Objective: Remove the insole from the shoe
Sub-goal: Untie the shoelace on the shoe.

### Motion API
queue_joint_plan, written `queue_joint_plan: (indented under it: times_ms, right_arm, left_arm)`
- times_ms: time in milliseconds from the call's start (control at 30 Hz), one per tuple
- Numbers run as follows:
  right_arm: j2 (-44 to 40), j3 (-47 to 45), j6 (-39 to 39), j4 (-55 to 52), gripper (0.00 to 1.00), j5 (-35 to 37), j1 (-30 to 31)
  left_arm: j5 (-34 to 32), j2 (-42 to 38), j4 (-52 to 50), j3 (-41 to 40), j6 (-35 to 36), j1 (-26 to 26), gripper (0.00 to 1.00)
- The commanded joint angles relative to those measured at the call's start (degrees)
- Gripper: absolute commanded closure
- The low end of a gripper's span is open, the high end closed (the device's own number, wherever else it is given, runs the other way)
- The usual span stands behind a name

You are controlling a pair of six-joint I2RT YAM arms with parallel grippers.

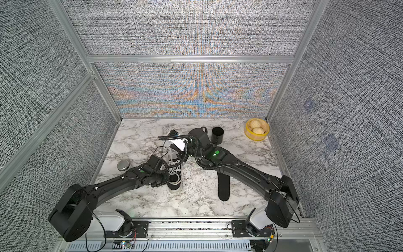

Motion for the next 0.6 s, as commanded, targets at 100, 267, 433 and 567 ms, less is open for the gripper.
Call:
queue_joint_plan:
  times_ms: [100, 267, 433, 567]
  right_arm:
    - [2.8, 3.8, 1.1, 6.8, 1.00, -0.9, -0.3]
    - [4.2, 4.8, 3.2, 10.4, 1.00, -0.5, -1.3]
    - [8.2, 6.1, 4.1, 11.4, 1.00, 0.9, -2.2]
    - [16.1, 7.9, 6.0, 10.4, 1.00, -0.4, -2.3]
  left_arm:
    - [-0.6, 0.2, -2.3, 0.1, 1.3, 0.0, 0.78]
    - [-0.8, 0.3, -2.8, 0.2, 1.8, 0.0, 0.78]
    - [-0.2, 0.0, -2.2, 0.3, 2.5, 0.0, 0.79]
    - [1.2, -1.5, -0.3, -0.1, 3.0, 0.0, 0.79]
